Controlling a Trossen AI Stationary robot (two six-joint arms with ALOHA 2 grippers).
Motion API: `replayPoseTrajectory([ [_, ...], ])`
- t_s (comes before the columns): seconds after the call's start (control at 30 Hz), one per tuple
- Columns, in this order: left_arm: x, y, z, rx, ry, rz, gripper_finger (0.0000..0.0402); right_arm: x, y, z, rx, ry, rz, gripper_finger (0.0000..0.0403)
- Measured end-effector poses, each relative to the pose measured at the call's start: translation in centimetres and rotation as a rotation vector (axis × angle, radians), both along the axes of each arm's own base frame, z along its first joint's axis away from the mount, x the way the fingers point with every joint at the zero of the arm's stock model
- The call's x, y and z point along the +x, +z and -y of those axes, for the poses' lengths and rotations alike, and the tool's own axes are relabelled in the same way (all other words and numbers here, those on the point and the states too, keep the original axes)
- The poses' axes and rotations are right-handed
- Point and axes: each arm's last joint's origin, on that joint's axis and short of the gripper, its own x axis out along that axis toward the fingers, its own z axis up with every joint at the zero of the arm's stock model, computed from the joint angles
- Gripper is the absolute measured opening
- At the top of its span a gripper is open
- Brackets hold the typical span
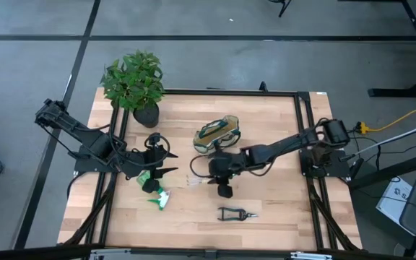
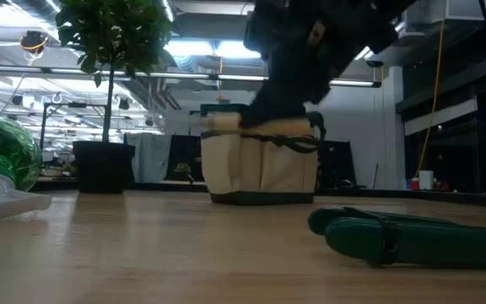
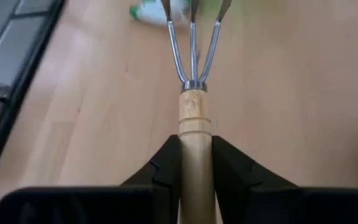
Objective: Pick & Place Garden tools in Gardening bag
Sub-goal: Put the brown hand rake into the green gardening bag
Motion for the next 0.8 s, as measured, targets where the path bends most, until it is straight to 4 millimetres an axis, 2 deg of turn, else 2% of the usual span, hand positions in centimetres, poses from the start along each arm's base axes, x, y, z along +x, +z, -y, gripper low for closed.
replayPoseTrajectory([
  [0.2, 0.0, 0.0, 0.0, 0.0, -0.001, 0.0, 0.0169, -1.1, 3.4, 1.5, -0.08, 0.059, 0.079, 0.0068],
  [0.53, 0.0, 0.0, 0.0, -0.003, -0.001, 0.004, 0.0169, -4.7, 9.7, 5.0, -0.207, 0.079, 0.188, 0.0068],
  [0.8, 0.0, 0.0, 0.0, -0.005, -0.004, 0.003, 0.0169, -7.9, 12.9, 7.2, -0.255, 0.042, 0.223, 0.0068],
])
